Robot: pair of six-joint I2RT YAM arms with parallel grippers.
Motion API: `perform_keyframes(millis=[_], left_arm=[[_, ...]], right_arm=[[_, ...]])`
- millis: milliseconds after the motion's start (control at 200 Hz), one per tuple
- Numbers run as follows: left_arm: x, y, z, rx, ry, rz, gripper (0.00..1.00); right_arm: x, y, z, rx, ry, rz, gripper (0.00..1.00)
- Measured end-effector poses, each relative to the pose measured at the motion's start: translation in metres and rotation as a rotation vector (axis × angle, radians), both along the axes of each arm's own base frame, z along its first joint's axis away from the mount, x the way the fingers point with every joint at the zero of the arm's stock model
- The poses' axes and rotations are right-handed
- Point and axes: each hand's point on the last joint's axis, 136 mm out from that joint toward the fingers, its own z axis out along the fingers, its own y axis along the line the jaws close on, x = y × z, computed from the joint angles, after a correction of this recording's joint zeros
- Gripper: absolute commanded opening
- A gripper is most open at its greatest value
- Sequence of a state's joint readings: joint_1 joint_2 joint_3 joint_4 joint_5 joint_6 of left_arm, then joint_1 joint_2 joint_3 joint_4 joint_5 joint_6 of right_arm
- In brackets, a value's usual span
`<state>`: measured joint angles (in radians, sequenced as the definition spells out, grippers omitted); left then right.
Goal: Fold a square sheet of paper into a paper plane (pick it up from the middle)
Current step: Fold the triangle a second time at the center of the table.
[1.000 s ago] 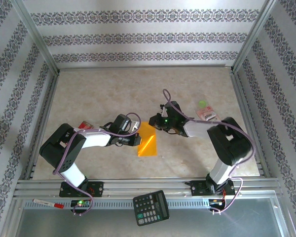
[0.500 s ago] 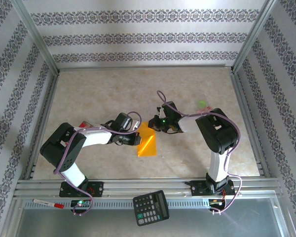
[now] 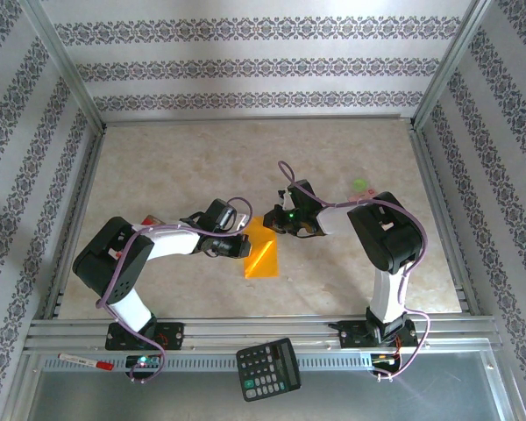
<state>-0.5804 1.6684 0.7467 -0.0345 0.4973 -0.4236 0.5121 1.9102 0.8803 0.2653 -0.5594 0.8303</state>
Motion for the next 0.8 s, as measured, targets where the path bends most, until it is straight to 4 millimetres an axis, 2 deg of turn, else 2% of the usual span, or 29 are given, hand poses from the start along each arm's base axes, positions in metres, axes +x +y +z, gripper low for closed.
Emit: perform_keyframes(millis=[799], left_arm=[[0.0003, 0.0, 0.0056, -0.005, -0.01, 0.001, 0.0]], right_arm=[[-0.0005, 0.0017, -0.0002, 0.009, 0.002, 0.008, 0.01]])
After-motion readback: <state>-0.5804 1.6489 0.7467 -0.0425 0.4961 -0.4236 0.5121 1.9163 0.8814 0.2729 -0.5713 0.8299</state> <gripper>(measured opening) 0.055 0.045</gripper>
